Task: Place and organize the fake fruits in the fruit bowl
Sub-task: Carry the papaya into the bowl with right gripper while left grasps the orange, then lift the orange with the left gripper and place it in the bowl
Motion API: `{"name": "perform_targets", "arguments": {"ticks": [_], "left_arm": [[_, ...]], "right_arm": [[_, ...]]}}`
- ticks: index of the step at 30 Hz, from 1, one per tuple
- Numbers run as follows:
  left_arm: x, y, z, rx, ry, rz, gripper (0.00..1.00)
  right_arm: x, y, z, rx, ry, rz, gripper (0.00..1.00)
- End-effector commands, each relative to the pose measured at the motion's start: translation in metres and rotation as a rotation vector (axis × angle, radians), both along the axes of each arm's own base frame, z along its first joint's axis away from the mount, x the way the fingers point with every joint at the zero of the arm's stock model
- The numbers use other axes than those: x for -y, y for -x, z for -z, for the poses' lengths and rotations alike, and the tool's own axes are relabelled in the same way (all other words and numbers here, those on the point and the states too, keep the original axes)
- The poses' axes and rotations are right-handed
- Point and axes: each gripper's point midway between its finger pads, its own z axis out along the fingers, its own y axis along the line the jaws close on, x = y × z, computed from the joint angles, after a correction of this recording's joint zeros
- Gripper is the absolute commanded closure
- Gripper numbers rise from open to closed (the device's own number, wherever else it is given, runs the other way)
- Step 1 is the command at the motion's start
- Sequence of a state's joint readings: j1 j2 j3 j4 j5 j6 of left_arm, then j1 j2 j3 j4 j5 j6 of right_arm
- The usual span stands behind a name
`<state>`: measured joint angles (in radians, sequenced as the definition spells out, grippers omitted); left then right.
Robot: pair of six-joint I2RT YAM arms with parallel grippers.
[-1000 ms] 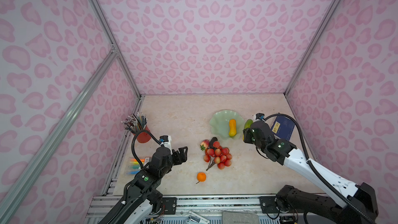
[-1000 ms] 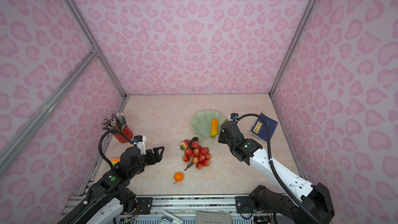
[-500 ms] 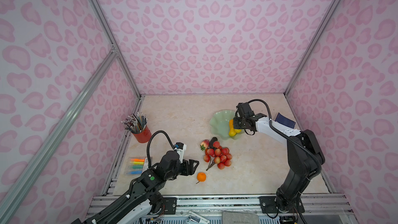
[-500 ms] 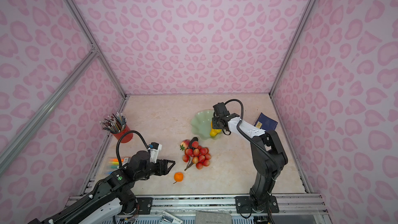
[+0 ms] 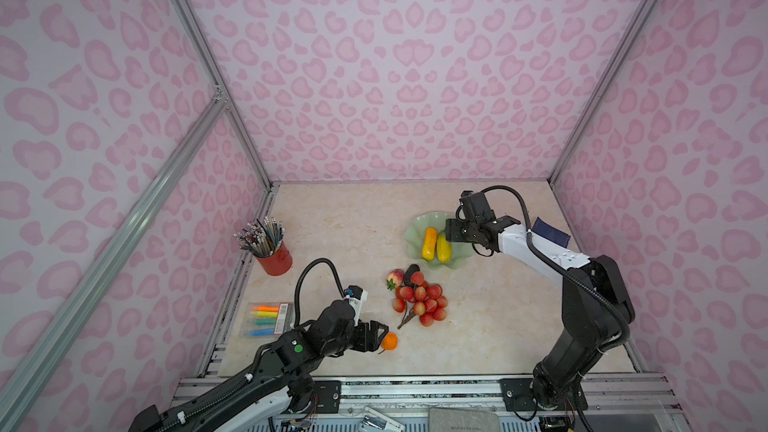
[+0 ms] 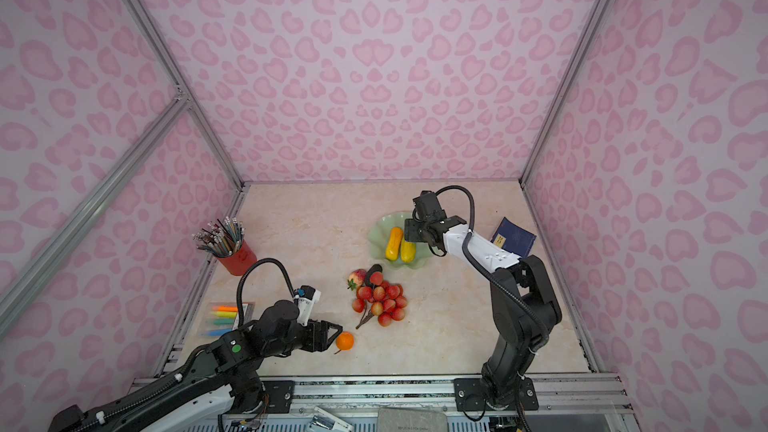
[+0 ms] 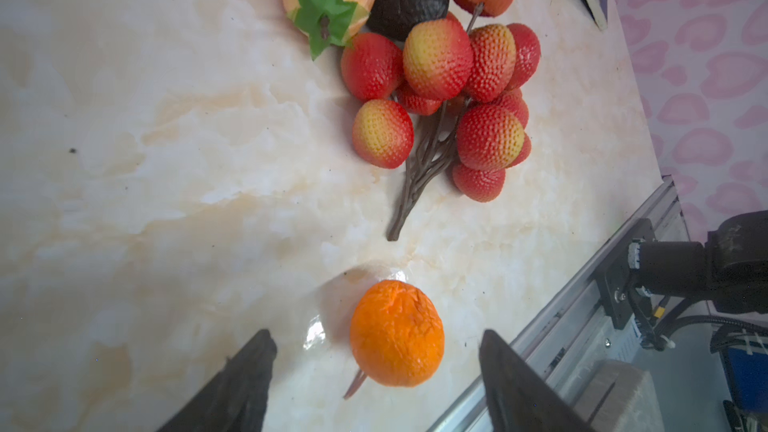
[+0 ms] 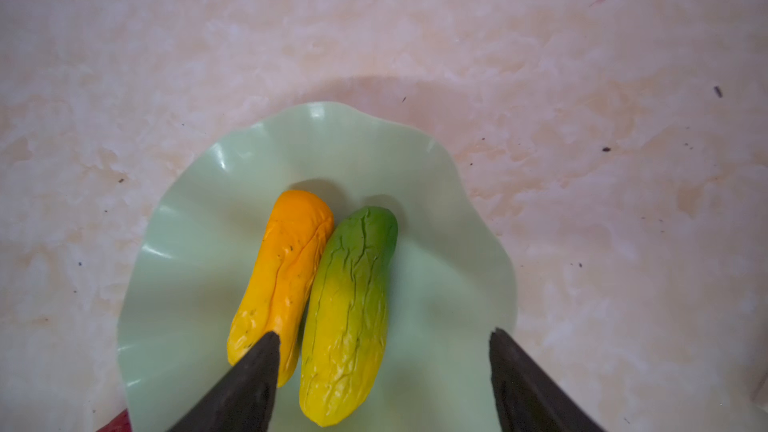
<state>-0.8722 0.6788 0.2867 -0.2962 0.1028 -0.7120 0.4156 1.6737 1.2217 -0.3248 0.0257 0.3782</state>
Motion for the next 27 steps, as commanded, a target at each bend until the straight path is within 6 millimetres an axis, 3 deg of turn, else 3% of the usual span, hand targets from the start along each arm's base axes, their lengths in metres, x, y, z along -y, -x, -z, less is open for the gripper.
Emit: {"name": "perform_targets", "arguments": {"ticks": [1,5,10,14,20,27], "left_arm": [[0.009,-0.003,-0.005,0.024,-0.002,-0.004,0.21],[0.020,-0.001,0.002,0.025,-0.049,0.028,0.20],[0.031,-0.004,0.010,0.023,-0.102,0.049,0.21],[0.040,-0.005,0.016,0.008,-0.121,0.077,0.35],[0.035,-0.004,0.033,-0.007,-0.184,0.081,0.51],[0.034,-0.016,0.004,0.087,-0.183,0.068,0.58]], "right_arm": [[0.006,0.002,-0.020,0.076,-0.044,0.045,0.12],[0.014,0.015,-0.035,0.123,-0.070,0.065,0.08],[0.024,0.029,-0.034,0.116,-0.057,0.079,0.08],[0.030,0.035,-0.031,0.110,-0.057,0.091,0.09],[0.036,0.036,-0.031,0.116,-0.065,0.105,0.09],[0.036,0.035,-0.032,0.123,-0.083,0.106,0.09]]}}
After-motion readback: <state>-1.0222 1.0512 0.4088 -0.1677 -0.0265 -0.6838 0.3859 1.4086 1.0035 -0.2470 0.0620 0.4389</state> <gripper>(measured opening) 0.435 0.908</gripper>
